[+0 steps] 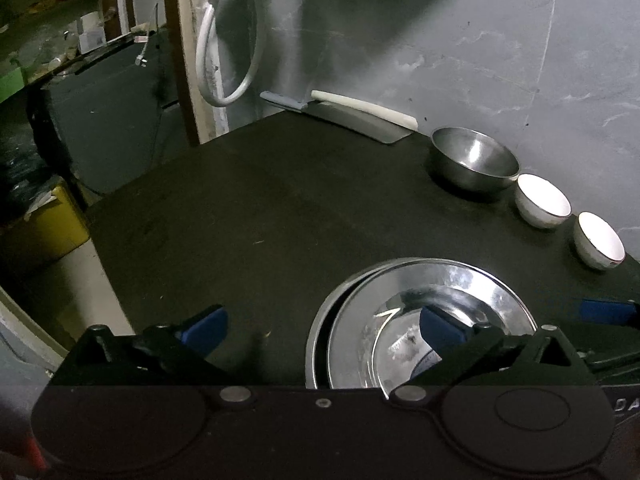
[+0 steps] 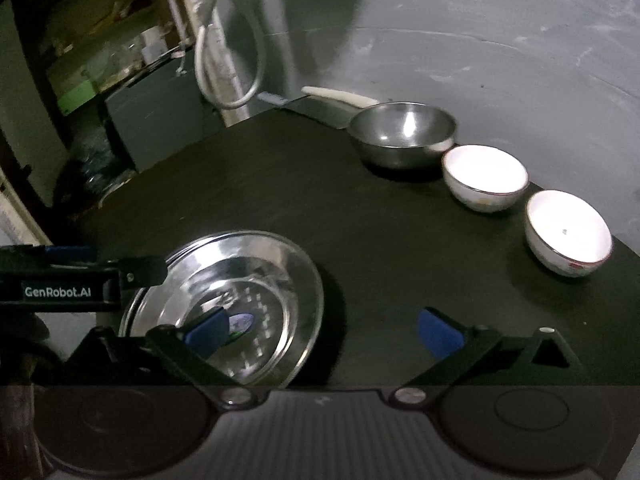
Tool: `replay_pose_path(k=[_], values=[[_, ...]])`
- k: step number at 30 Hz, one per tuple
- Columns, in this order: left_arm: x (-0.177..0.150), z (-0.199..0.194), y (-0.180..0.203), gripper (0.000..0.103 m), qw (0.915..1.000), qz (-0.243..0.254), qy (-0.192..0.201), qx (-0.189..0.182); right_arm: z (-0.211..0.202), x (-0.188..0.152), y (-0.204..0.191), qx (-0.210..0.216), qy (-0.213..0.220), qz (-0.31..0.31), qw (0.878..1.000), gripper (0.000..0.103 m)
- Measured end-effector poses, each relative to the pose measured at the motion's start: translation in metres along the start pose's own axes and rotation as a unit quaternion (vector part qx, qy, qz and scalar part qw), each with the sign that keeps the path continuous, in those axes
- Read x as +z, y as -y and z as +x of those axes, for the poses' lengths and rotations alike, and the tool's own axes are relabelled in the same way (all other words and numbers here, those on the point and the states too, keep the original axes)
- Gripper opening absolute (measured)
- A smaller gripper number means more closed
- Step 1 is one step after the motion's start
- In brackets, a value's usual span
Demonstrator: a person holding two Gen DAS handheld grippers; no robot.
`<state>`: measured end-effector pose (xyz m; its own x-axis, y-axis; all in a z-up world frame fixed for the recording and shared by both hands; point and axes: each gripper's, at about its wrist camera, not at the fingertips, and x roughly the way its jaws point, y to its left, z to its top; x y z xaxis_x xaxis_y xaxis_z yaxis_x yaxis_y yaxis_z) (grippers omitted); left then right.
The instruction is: Organize plates and bowls
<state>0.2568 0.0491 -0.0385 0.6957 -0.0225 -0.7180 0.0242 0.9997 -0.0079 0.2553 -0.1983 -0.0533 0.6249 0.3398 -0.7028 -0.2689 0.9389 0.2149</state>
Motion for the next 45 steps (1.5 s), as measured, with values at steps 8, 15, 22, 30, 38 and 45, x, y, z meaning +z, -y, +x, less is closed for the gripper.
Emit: replay_pose_path(k=[8,15,22,30,38,45], values=[[0.038,0.038,-0.005,0.102,0.9988,-0.021,-0.022,-0.038,0.001,0.015,0.036,-0.036,0.022,0.098,0.994,0.103],[0.092,0.093,0.010,0.102,0.9951,-0.017,-0.017,-0.095,0.019,0.038,0.060,-0.045,0.035,0.172,0.983,0.103],[0.141,0.147,0.035,0.102,0.9889,0.004,-0.014,-0.148,0.047,0.053,0.075,-0.047,0.056,0.243,0.967,0.103],[0.167,0.197,0.061,0.102,0.9827,0.016,-0.024,-0.183,0.073,0.062,0.097,-0.040,0.078,0.320,0.943,0.098],[0.171,0.211,0.061,0.102,0.9802,0.020,-0.036,-0.194,0.087,0.062,0.107,-0.034,0.082,0.376,0.923,0.090],[0.171,0.212,0.070,0.094,0.9767,0.043,-0.027,-0.209,0.094,0.062,0.108,-0.017,0.084,0.403,0.911,0.081]])
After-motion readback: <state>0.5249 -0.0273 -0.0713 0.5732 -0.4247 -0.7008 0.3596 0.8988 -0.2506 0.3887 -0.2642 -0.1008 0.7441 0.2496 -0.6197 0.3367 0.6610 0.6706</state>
